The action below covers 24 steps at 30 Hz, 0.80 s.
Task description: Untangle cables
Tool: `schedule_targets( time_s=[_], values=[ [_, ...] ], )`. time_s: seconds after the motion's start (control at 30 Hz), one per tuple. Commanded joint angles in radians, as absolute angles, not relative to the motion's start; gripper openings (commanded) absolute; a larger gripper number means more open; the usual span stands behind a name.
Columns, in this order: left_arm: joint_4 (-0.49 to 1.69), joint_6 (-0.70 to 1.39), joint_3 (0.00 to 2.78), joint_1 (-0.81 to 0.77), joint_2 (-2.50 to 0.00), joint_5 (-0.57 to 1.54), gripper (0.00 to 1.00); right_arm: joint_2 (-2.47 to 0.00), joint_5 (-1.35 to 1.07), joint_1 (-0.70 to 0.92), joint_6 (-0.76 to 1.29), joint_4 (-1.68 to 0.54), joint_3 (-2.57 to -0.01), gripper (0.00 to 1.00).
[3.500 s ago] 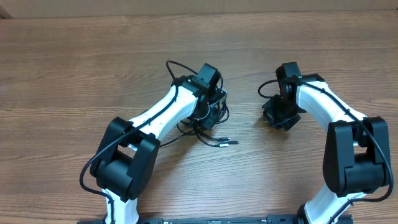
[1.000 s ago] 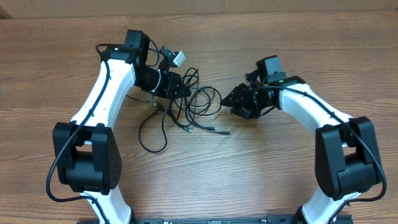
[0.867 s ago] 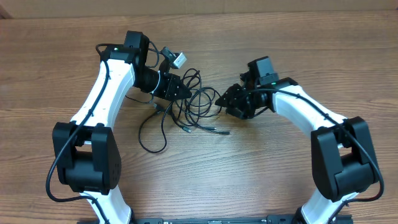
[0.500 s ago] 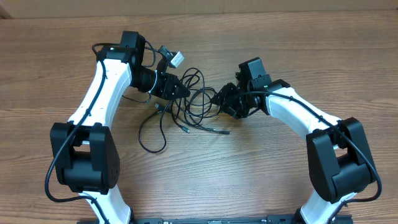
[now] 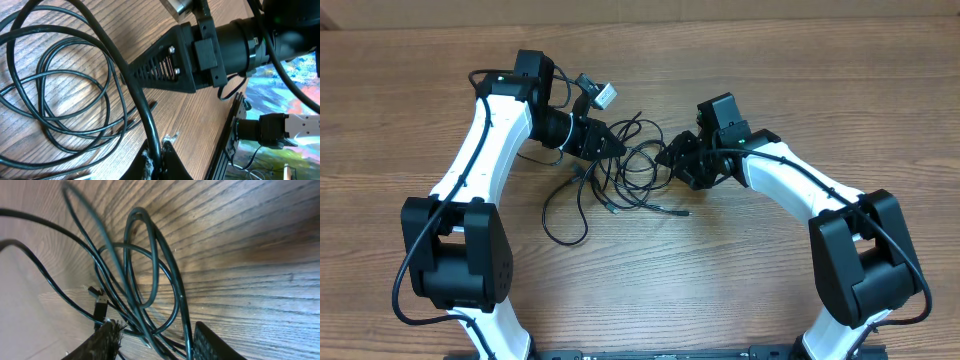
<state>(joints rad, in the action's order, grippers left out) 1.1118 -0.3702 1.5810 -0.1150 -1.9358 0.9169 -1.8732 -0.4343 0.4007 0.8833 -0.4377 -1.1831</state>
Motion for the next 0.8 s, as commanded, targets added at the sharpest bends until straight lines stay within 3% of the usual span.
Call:
schedule_targets(
  time_s=[0.0, 0.07, 0.2, 0.3, 0.37, 0.57, 0.77],
  values=[
    [1.115, -0.393, 1.590, -0.110, -1.913, 0.939, 0.04, -1.876, -0.402, 0.414, 0.894, -0.435, -1.197, 0.49],
    [1.115, -0.392, 1.590, -0.112, -1.913, 0.932, 0.05, -1.876, -0.396, 0.416, 0.894, -0.436, -1.197, 0.49],
    [1.115, -0.388, 1.590, -0.112, -1.913, 0.906, 0.38, -1.876, -0.393, 0.416, 0.894, -0.436, -1.197, 0.49],
    [1.114, -0.381, 1.590, -0.113, -1.913, 0.874, 0.56, -1.876, -0.393, 0.417, 0.894, -0.436, -1.197, 0.49],
    [1.114, -0.381, 1.590, -0.113, -1.913, 0.871, 0.63, -1.876, -0.392, 0.418, 0.894, -0.439, -1.197, 0.49],
    [1.111, -0.373, 1.590, -0.114, -1.913, 0.860, 0.65, -1.876, -0.336, 0.418, 0.890, -0.472, -1.197, 0.50],
    [1.094, -0.322, 1.590, -0.139, -1.913, 0.815, 0.52, -1.876, -0.198, 0.414, 0.889, -0.555, -1.197, 0.56]
  ],
)
